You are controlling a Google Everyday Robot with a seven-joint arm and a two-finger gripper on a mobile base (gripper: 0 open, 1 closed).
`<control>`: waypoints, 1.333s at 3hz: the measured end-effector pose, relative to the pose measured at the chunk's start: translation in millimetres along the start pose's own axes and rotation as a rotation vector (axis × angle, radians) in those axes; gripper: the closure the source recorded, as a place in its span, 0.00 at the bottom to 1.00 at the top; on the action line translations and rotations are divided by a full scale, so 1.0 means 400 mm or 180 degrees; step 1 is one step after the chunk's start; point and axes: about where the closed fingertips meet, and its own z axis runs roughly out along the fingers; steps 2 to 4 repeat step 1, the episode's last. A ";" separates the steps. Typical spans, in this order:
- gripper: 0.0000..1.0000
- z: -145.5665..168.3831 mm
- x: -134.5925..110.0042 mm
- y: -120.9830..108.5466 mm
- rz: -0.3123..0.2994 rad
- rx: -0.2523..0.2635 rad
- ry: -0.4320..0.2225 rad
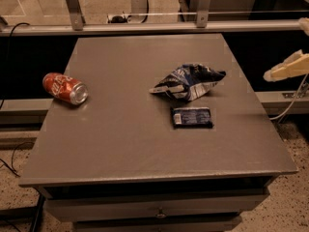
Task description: Move blue chip bag near rxbar blueberry
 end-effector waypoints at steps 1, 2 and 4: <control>0.00 -0.013 -0.007 -0.013 -0.0013 0.0043 -0.0018; 0.00 -0.013 -0.007 -0.013 -0.0013 0.0043 -0.0018; 0.00 -0.013 -0.007 -0.013 -0.0013 0.0043 -0.0018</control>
Offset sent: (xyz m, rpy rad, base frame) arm 0.0000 0.0000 0.0000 0.0000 0.0000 0.0000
